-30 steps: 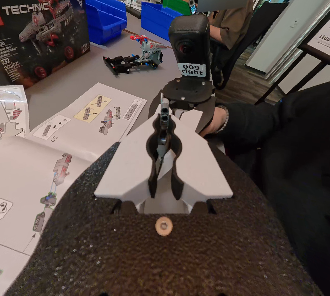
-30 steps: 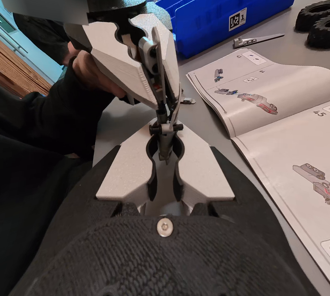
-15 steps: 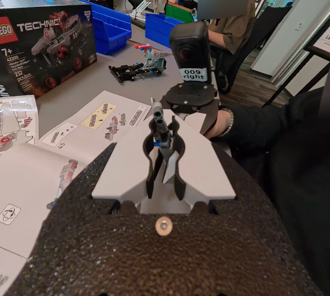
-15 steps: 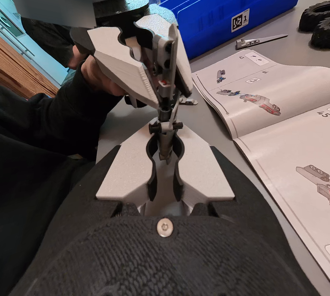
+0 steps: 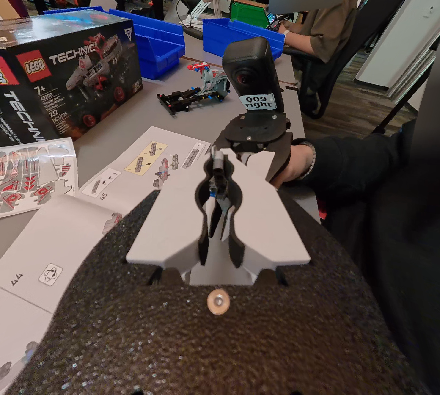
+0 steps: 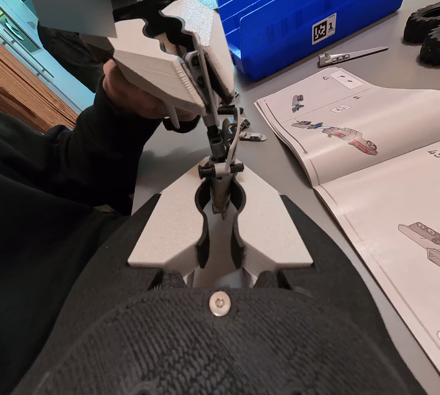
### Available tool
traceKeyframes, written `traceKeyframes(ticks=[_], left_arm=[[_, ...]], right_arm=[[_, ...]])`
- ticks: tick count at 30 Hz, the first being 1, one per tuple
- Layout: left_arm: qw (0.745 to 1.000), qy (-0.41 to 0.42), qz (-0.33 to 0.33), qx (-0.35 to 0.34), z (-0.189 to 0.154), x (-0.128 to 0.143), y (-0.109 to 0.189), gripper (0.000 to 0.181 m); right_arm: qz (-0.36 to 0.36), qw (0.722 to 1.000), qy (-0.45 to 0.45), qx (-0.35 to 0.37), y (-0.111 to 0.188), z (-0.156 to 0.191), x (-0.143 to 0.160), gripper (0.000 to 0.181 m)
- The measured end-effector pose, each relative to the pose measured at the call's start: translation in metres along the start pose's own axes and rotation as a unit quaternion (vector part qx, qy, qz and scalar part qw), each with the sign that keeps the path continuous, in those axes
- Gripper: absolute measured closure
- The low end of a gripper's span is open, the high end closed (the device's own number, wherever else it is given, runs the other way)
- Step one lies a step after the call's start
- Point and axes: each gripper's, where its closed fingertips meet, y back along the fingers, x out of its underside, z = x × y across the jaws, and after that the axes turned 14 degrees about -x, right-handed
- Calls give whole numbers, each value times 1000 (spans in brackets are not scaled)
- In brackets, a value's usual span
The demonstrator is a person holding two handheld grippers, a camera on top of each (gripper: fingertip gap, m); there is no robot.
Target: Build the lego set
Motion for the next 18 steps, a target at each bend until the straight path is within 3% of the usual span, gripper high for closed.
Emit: traceKeyframes(ticks=[13,18], left_arm=[[999,21,19,35,-7,3,4,177],[997,24,63,32,-9,9,5,176]], right_arm=[[15,1000,15,-12,-4,6,3,172],[38,999,23,-5,-8,6,8,172]])
